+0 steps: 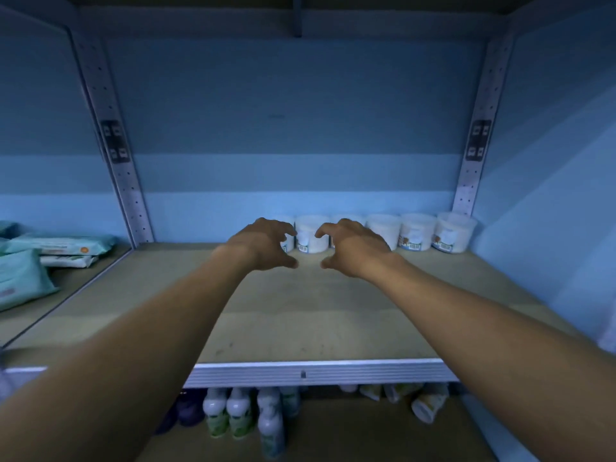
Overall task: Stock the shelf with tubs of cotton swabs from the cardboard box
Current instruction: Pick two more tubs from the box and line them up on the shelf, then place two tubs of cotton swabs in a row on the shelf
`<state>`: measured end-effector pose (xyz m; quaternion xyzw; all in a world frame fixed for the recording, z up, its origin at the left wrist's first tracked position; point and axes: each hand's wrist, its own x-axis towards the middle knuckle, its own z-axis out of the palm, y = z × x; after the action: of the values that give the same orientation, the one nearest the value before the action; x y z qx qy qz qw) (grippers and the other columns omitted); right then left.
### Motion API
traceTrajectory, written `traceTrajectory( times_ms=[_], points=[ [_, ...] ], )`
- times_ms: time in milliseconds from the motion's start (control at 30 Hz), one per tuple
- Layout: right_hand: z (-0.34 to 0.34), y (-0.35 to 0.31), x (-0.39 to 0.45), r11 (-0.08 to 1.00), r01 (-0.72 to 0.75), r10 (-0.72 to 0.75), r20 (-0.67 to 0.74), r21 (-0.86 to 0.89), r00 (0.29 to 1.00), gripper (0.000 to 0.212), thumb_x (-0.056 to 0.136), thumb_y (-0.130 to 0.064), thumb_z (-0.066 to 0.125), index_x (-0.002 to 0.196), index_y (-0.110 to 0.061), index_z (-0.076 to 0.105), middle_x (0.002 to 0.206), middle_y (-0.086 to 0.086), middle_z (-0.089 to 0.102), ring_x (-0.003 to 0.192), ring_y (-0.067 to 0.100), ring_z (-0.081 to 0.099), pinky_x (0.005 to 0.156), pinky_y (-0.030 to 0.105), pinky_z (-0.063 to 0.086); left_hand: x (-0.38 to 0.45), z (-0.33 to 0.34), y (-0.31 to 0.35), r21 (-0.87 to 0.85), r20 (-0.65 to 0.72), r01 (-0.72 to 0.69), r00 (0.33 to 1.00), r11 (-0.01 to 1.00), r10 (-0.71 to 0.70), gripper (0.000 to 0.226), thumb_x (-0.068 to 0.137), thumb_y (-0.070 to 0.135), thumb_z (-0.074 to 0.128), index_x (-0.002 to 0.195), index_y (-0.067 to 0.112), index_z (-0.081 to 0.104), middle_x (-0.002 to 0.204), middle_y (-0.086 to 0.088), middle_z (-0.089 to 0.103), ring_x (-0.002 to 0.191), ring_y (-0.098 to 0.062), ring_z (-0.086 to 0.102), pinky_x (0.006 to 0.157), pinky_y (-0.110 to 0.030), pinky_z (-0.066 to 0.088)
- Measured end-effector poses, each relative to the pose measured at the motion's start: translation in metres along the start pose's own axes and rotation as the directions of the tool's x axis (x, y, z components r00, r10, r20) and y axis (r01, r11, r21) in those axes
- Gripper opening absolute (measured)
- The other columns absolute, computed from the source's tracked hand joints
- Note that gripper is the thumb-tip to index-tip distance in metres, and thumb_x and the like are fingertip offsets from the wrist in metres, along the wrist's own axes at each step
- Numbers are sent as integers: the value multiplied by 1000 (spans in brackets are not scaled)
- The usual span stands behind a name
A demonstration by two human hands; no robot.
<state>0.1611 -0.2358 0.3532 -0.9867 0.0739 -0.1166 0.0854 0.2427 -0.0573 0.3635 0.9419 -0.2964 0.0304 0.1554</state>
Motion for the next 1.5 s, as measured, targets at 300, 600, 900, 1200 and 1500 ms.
traceTrajectory(
  times_ms=[300, 600, 900, 1200, 1500],
  points=[
    [-5, -7, -94, 996, 76, -73, -67, 54, 995, 56, 85, -36, 73, 137, -41, 50, 137, -1, 49, 127, 24, 50, 94, 40, 48, -88, 15, 27, 109, -53, -177, 982, 978, 184, 66, 77, 48, 76, 137, 33, 53, 133, 9, 61, 123, -14, 55, 101, -32, 46],
    [22, -6, -185, 988, 77, -68, -71, 131, 995, 59, 83, -41, 73, 137, -45, 49, 129, -10, 51, 119, 18, 54, 90, 37, 49, -174, 47, 45, -46, -102, -265, 960, 963, 259, 59, 79, 40, 75, 134, 33, 56, 128, 11, 62, 112, -12, 59, 93, -29, 48],
    [79, 12, -235, 974, 4, -2, -6, 226, 1000, 55, 83, -39, 76, 134, -41, 55, 124, -12, 53, 111, 10, 56, 87, 33, 52, -218, 118, 39, -131, 1, -262, 964, 956, 264, 55, 81, 36, 77, 132, 30, 57, 131, 11, 59, 119, -8, 55, 98, -22, 44],
    [150, 39, -266, 972, -115, 56, 272, 204, 961, 55, 83, -29, 77, 134, -38, 58, 128, -1, 55, 119, 20, 53, 92, 40, 51, -233, 196, 15, -172, 261, -168, 942, 971, 209, 68, 83, 39, 76, 143, 22, 49, 141, 2, 54, 122, -15, 54, 91, -17, 39],
    [223, 54, -313, 953, -284, 176, 578, 101, 797, 64, 85, -30, 75, 144, -29, 49, 142, 5, 47, 130, 25, 46, 94, 35, 47, -260, 279, 4, -167, 512, -68, 847, 984, 145, 73, 80, 35, 78, 144, 19, 47, 139, -7, 51, 126, -26, 51, 102, -35, 44]
  ],
)
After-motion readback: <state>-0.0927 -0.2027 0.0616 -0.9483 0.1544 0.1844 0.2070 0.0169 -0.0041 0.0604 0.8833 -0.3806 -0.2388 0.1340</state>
